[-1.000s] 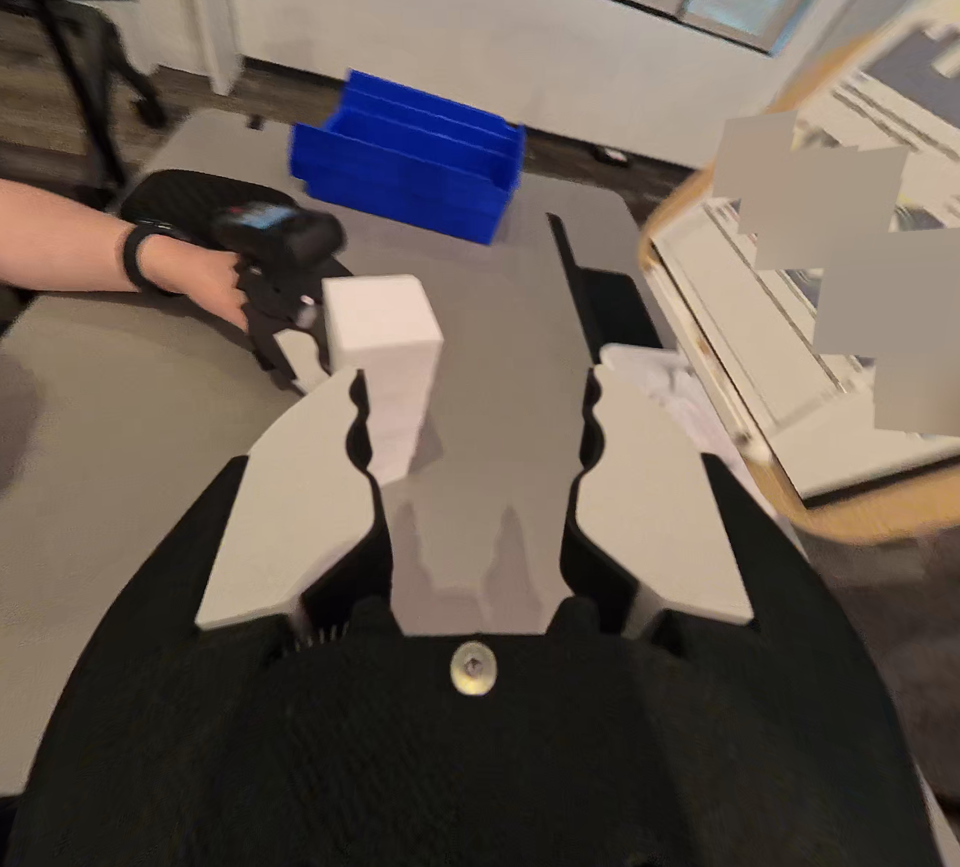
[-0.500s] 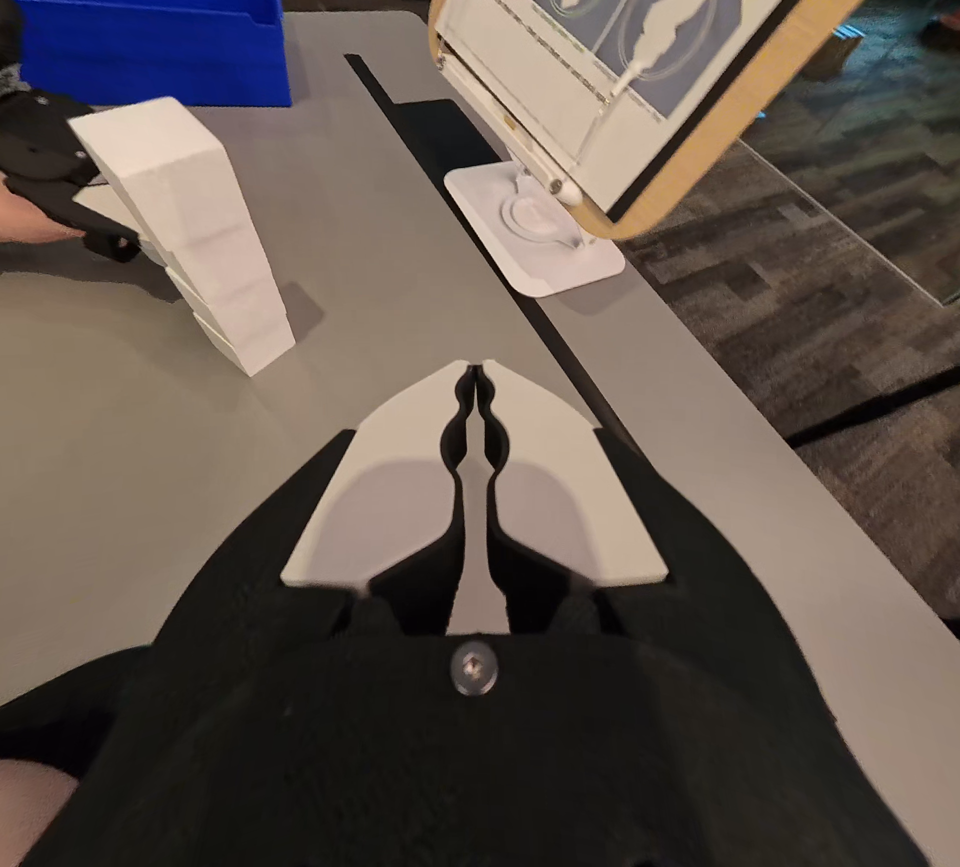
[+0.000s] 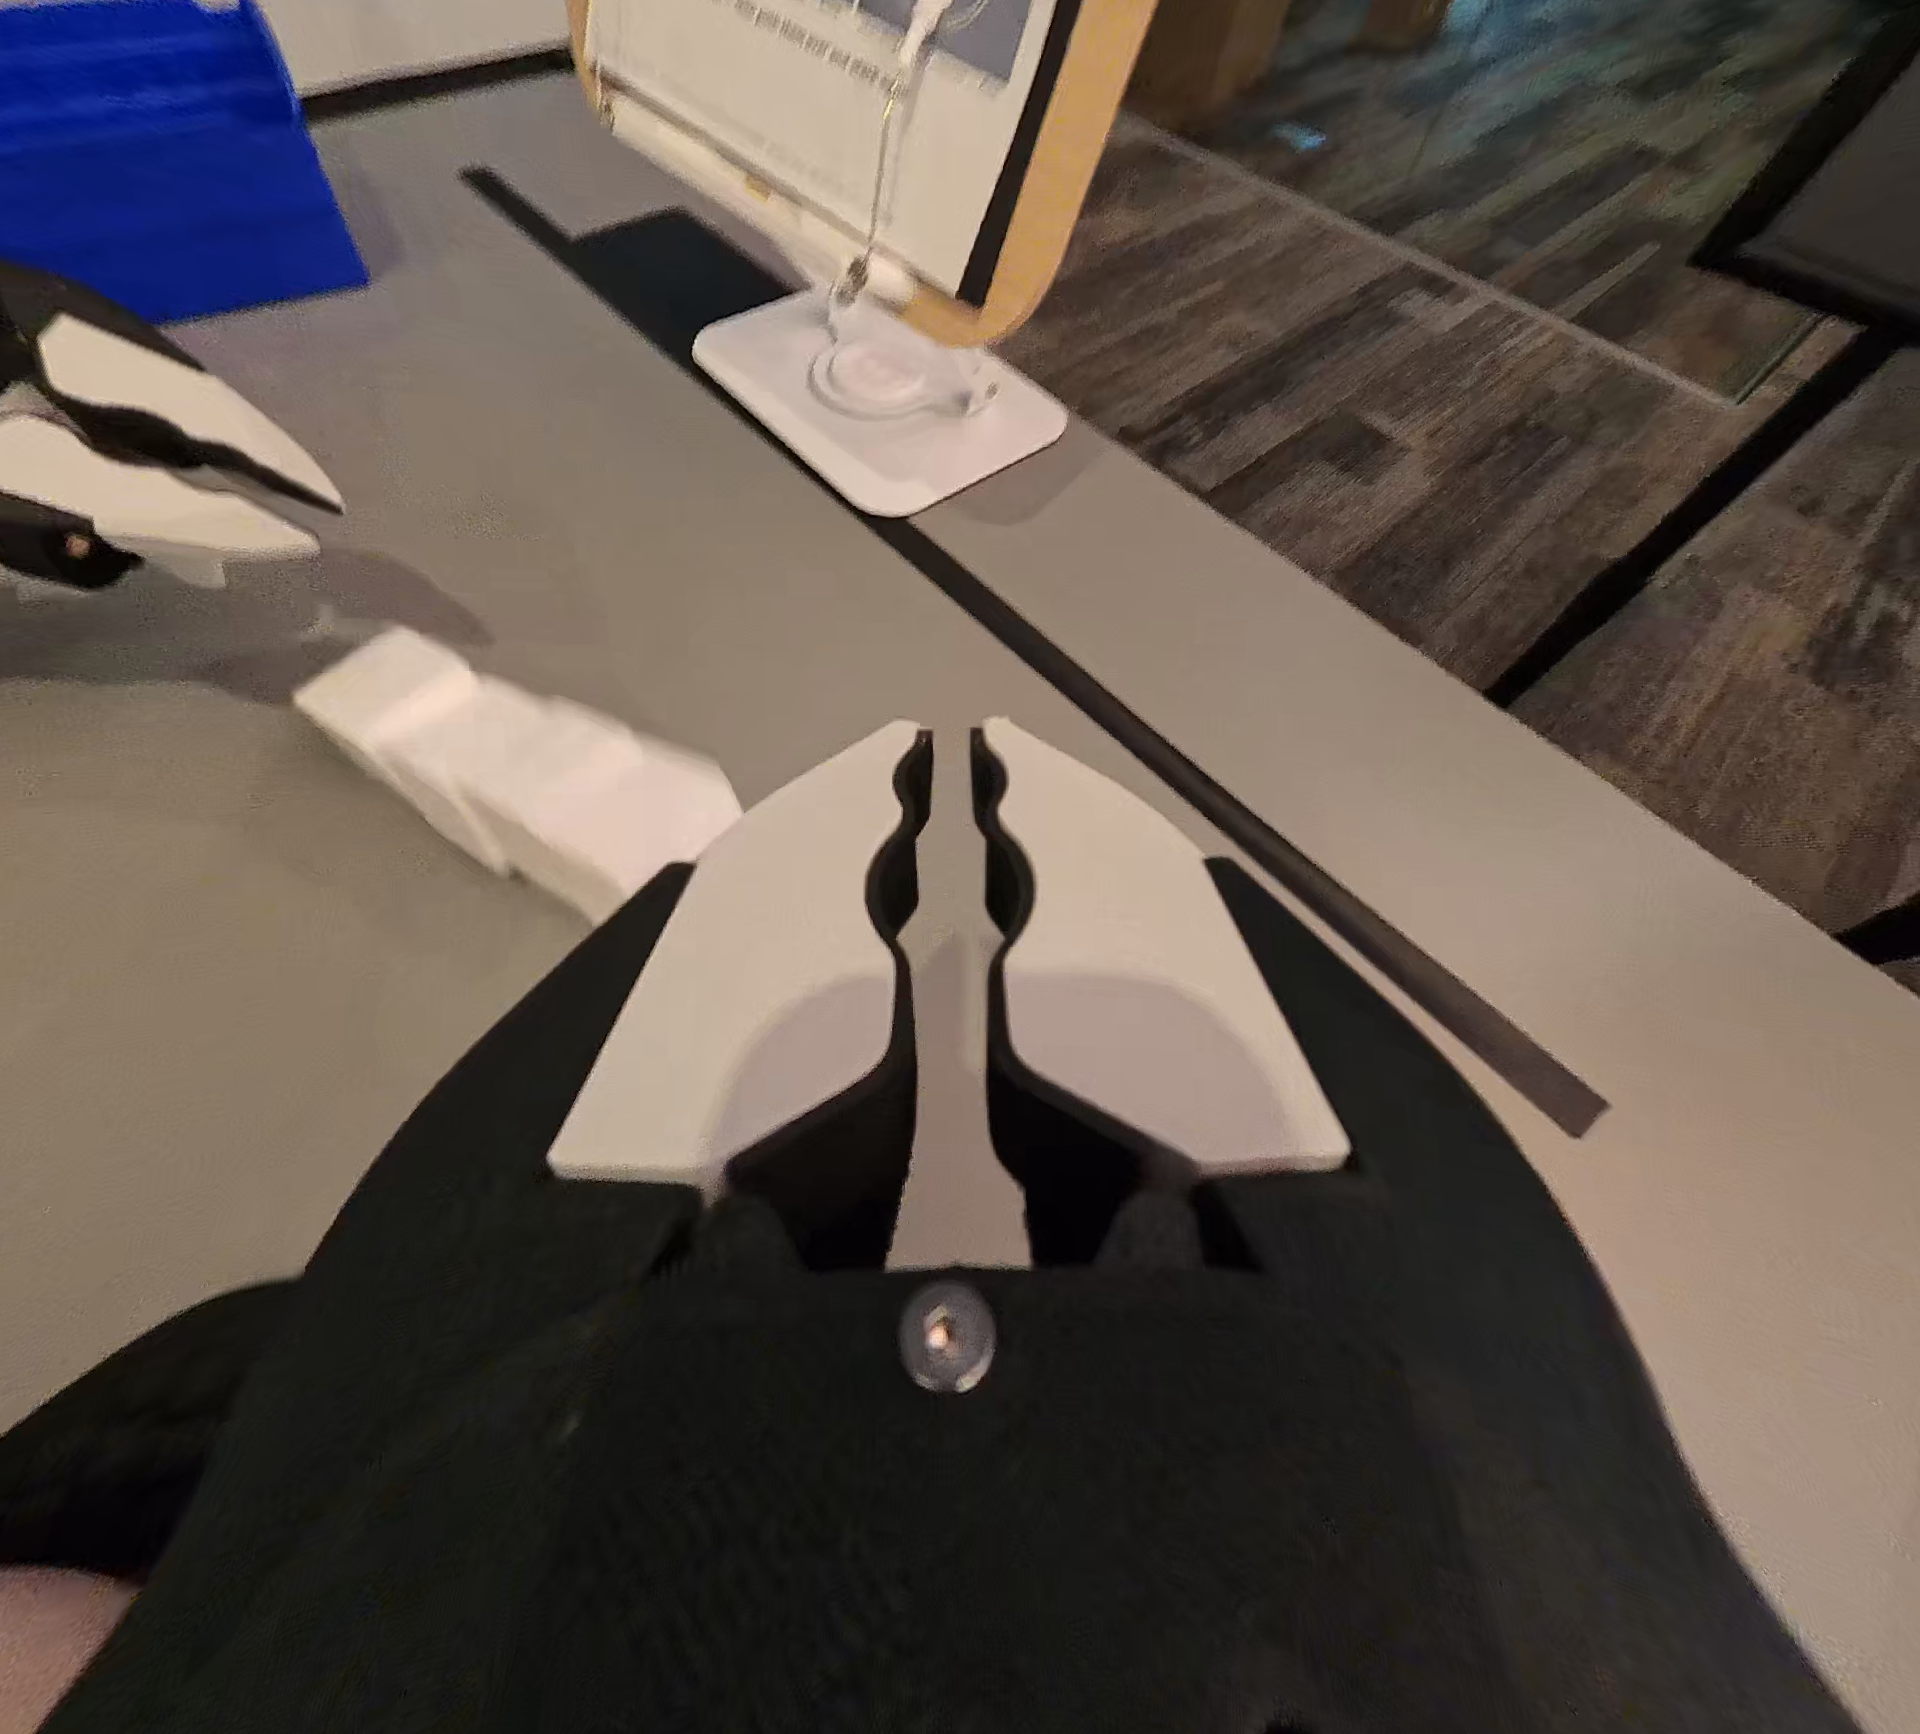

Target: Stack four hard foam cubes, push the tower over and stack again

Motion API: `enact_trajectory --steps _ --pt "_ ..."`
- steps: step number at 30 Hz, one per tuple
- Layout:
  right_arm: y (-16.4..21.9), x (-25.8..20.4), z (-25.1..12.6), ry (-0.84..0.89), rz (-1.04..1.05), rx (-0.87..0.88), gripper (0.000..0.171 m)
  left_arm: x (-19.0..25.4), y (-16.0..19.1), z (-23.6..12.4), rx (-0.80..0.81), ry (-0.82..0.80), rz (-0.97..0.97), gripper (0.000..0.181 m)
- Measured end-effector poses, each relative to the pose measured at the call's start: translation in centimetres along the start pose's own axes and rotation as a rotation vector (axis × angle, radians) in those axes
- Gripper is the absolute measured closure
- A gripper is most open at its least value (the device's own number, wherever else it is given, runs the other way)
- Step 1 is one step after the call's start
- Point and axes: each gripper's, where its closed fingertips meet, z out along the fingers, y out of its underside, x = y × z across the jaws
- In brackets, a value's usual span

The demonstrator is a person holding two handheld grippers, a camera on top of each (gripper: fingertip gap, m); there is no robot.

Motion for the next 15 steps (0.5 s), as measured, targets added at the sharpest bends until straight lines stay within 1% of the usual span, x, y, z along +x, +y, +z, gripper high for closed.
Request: enact_trajectory --steps 2,5,6,8,9,12,15 --pt "-1.1 0.4 -0.9 0.040 -0.005 0.069 0.155 -0.4 0.3 -0.1 0.001 0.030 -0.044 0.144" --pt "-3.0 0.2 -1.7 0.092 -0.037 0.137 0.132 0.2 0.5 0.1 0.058 0.116 -0.154 0.107" --pt "-3.6 -0.2 -1.9 0.106 -0.057 0.145 0.125 0.7 0.9 0.2 0.047 0.156 -0.173 0.097" --pt "-4.6 -1.1 -2.4 0.149 -0.108 0.142 0.116 2.1 1.4 0.5 0.019 0.240 -0.200 0.092" --pt "-5.2 -1.6 -2.7 0.177 -0.133 0.134 0.112 2.5 1.6 0.9 0.002 0.246 -0.202 0.090" --pt "-6.5 -3.4 -3.5 0.252 -0.183 0.107 0.106 3.5 2.3 1.8 -0.060 0.234 -0.145 0.085" --pt "-5.9 -3.5 -3.0 0.350 -0.149 0.041 0.103 3.9 3.5 2.7 -0.116 0.174 -0.119 0.083"
